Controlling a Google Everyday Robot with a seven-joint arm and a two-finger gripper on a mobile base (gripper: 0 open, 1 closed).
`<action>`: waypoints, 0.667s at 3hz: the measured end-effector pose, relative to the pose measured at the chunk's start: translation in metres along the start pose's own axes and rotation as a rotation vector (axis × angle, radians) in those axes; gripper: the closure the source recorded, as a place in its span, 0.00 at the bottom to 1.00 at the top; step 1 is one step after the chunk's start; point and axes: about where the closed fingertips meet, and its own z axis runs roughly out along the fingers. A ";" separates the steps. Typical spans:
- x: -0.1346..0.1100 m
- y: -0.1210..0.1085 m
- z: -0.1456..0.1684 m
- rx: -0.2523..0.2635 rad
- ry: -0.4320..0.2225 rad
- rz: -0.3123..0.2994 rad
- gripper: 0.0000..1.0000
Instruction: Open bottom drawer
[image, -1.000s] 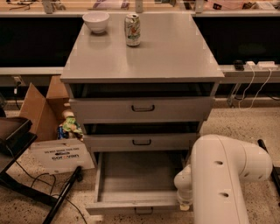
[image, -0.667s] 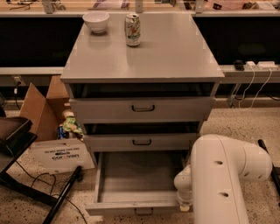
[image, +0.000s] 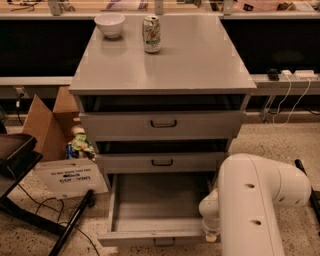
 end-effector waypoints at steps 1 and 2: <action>0.000 0.000 0.000 0.000 0.000 0.000 0.28; 0.000 0.000 0.000 0.000 0.000 0.000 0.04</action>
Offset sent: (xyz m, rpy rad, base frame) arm 0.0000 0.0000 0.0000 0.0000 0.0000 0.0000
